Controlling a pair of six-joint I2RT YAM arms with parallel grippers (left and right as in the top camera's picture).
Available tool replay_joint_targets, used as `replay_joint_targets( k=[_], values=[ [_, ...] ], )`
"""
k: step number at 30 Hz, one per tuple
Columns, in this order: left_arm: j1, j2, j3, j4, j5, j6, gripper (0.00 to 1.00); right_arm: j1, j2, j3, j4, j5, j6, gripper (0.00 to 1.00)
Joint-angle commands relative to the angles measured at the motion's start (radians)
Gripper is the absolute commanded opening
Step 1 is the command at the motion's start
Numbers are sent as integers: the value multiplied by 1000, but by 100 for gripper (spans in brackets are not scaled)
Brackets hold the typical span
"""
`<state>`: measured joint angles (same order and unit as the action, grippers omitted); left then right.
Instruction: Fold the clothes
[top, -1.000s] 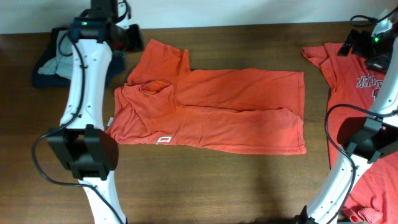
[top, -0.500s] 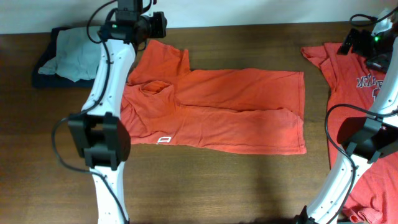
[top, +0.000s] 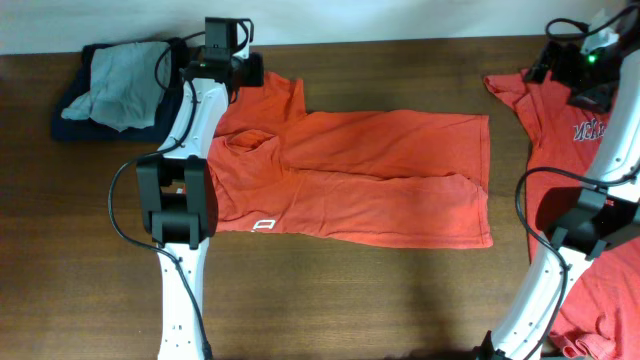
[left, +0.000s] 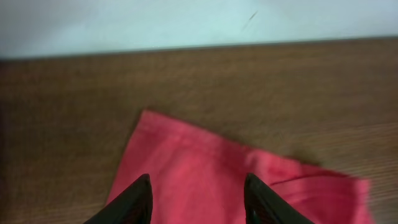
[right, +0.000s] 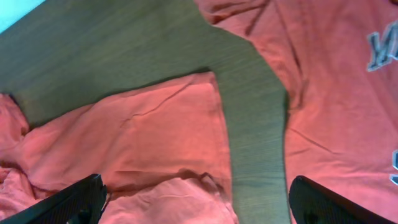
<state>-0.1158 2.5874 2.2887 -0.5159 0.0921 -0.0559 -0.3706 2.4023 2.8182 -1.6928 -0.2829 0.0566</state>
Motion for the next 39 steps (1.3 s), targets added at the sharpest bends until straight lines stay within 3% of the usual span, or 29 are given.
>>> replay_joint_targets(
  k=[1,6,24,39],
  values=[
    [17,31,6,-11,-18,47,48,41,-4,-3,-6,-12,8,99],
    [21,63,6,-23,-32,50,47,76,-4,-4,-6,131,8,99],
    [25,121,35,-23,-118,73,48,84,-4,-300,72,134,3,98],
    [30,135,64,-18,-115,73,51,116,-4,-632,429,138,-106,98]
  ],
)
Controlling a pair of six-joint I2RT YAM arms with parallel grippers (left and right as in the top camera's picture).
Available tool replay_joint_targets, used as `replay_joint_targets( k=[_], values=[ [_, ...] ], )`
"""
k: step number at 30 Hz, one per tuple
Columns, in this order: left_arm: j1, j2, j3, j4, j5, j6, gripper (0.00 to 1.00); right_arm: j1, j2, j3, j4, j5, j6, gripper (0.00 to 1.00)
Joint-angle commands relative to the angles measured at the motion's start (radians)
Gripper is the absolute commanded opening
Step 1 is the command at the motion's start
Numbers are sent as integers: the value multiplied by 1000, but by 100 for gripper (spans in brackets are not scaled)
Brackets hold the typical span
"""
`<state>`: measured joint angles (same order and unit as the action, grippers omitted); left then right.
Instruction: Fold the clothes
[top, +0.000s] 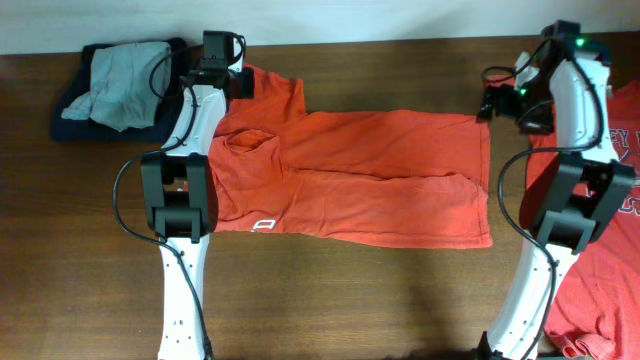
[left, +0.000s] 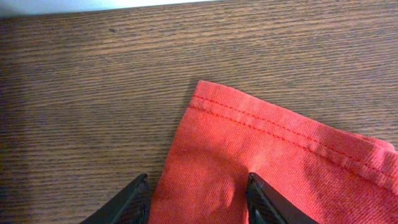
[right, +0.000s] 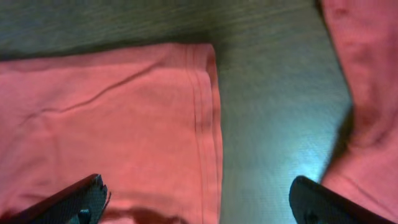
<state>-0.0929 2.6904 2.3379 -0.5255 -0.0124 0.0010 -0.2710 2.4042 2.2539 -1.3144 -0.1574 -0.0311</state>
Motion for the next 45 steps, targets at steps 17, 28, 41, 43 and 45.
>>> replay_joint_targets(
  k=[17,28,41,43,45],
  values=[
    [7,32,15,-48,-10,16,53,120,-6,-327,481,71,-25,98],
    [7,32,16,-56,-11,16,4,121,-6,-327,454,117,-24,30],
    [33,31,296,-361,-11,16,1,121,-10,-292,418,117,-24,4],
    [37,31,360,-436,-11,16,1,121,-12,-277,399,117,-25,4],
    [38,31,430,-526,-11,31,1,121,-19,-253,367,117,-25,4]
  ],
)
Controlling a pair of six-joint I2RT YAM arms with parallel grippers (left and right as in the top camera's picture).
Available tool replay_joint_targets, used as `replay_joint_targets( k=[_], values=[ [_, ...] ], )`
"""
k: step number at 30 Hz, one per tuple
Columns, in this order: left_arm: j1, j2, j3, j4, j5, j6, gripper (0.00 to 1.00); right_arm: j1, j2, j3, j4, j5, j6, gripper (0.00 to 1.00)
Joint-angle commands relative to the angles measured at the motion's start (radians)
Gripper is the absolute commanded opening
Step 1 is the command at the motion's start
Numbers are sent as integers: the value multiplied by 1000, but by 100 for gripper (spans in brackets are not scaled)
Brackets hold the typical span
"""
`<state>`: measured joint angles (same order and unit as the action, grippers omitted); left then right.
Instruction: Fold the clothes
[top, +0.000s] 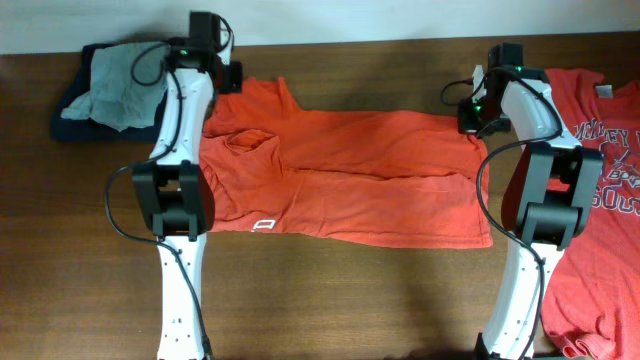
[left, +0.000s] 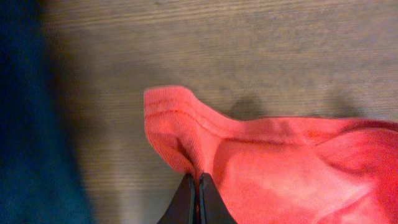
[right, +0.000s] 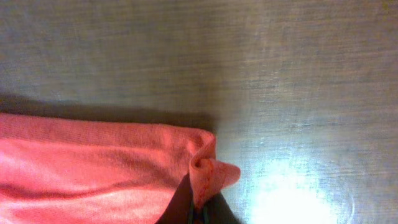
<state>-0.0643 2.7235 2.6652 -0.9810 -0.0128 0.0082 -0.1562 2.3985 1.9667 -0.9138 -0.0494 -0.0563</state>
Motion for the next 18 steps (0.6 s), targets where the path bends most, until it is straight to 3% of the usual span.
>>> replay_joint_targets(
  k=[1,11,18],
  values=[
    [10,-2,127,-108,-10,28,1,6,-16,43,-47,9,0,4],
    [8,-2,263,-401,-10,27,1,6,-19,229,-298,-3,-1,4],
    [9,-3,385,-552,-10,28,1,6,-19,251,-380,-64,-46,4]
  ],
)
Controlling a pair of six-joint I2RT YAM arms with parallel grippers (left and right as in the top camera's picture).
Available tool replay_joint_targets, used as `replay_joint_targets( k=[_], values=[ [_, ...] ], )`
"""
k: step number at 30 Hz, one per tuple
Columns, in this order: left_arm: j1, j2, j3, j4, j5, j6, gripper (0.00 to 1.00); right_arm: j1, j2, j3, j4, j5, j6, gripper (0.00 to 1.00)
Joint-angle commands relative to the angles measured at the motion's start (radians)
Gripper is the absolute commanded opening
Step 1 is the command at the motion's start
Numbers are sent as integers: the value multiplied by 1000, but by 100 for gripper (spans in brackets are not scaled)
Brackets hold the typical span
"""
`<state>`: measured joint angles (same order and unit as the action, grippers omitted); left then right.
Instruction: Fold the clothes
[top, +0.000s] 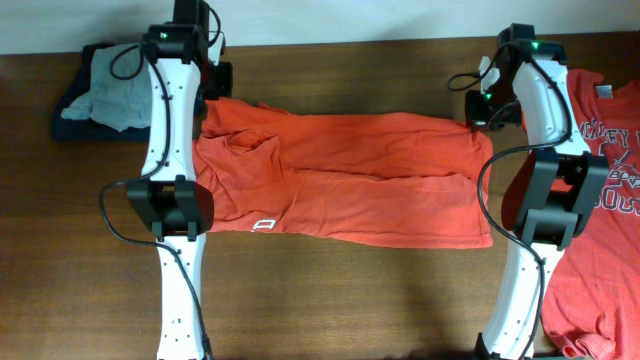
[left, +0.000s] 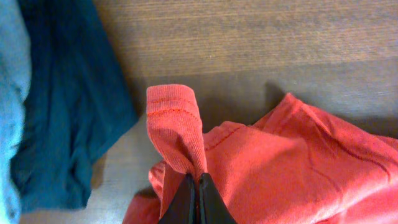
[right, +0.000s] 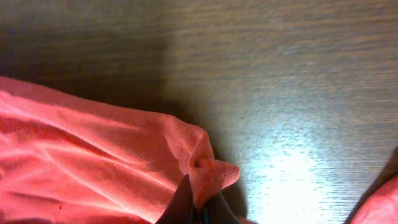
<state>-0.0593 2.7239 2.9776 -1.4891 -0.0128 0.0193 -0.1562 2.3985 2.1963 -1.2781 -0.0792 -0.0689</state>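
An orange shirt (top: 350, 170) lies spread across the middle of the table, folded lengthwise. At its back left, my left gripper (top: 212, 88) is shut on the sleeve hem (left: 173, 109), which stands up bunched above the fingertips (left: 198, 182). My right gripper (top: 479, 108) is shut on the shirt's back right corner (right: 208, 169), which is pinched into a small fold. A shadow under the cloth in both wrist views shows the held edge raised off the wood.
A pile of grey and navy clothes (top: 110, 85) sits at the back left, and its navy cloth (left: 62, 118) lies just left of the held sleeve. A red printed T-shirt (top: 600, 160) lies at the right edge. The wall runs along the table's back.
Both grippers are still shut on the shirt. The left one has moved left toward the navy pile, flattening the upstanding sleeve. The back edge now hangs raised between the two grippers.
First both grippers were open, the left over the sleeve and the right far off over the red T-shirt. Then both stood open at the sleeve hem and the back right corner. Later each was shut on its piece, and now the back edge is raised.
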Motion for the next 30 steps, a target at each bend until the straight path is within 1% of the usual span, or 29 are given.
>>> replay_joint_targets(
  k=[1,8,15,19,22,25,30],
  values=[
    [4,-3,87,-64,-11,17,1,6,-20,22,-21,-37,-33,4],
    [5,-3,161,-199,-14,23,1,6,-52,22,-63,-44,-31,4],
    [6,-12,161,-199,-10,19,1,6,-134,22,-126,-44,-18,4],
    [6,-48,142,-199,-11,3,1,6,-158,22,-174,-44,-2,4],
    [10,-108,101,-199,-10,-5,1,6,-162,22,-200,-45,-2,4],
    [21,-179,20,-199,-6,-28,1,6,-162,22,-219,-45,0,4],
    [36,-247,-181,-199,52,-31,1,6,-162,21,-266,-46,3,4]
  ],
)
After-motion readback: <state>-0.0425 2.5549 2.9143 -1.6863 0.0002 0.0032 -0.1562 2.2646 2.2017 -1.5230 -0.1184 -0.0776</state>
